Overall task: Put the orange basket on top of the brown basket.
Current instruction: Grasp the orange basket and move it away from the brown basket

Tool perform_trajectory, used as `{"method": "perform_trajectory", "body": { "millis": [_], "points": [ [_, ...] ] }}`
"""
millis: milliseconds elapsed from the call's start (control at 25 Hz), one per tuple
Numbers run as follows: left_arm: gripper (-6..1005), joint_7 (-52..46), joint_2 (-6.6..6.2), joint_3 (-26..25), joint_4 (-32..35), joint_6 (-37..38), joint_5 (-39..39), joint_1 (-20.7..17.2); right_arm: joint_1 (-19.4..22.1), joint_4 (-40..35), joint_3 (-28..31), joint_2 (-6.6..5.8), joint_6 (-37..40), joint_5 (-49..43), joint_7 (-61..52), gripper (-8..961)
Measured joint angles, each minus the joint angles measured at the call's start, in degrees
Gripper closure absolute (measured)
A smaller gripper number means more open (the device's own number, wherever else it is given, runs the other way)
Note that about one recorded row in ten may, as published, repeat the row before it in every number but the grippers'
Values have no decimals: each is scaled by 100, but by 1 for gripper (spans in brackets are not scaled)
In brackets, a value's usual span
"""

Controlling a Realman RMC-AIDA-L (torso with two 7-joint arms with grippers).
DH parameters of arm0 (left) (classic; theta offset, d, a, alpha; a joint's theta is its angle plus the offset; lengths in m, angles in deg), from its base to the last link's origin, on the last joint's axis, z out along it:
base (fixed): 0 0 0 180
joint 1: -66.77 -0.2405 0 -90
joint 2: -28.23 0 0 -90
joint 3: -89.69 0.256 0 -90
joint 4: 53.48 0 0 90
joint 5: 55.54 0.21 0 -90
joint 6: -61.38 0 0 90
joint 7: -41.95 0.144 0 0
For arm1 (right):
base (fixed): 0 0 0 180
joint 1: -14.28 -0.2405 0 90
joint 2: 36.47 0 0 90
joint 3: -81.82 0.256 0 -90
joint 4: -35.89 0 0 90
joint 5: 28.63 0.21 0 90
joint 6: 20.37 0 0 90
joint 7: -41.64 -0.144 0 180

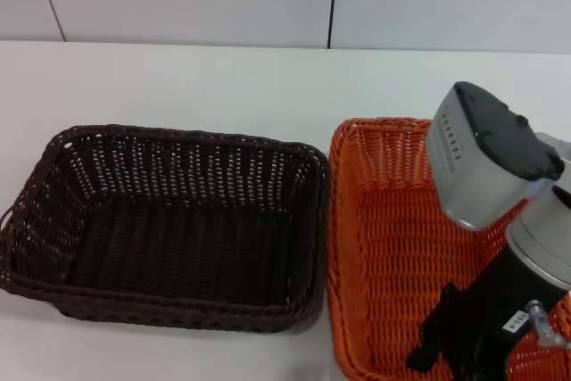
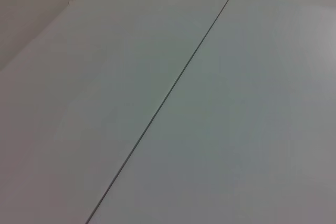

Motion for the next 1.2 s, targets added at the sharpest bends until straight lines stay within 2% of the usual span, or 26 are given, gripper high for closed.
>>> {"method": "perform_trajectory", "body": {
  "millis": [520,1200],
  "points": [
    [187,75,13,0,18,-245,-35,-4,-352,-934,-13,270,38,-317,284,417],
    [187,15,33,8,73,-712,-87,-103,-688,-1143,7,480,54,-1041,434,437]
  ]
}}
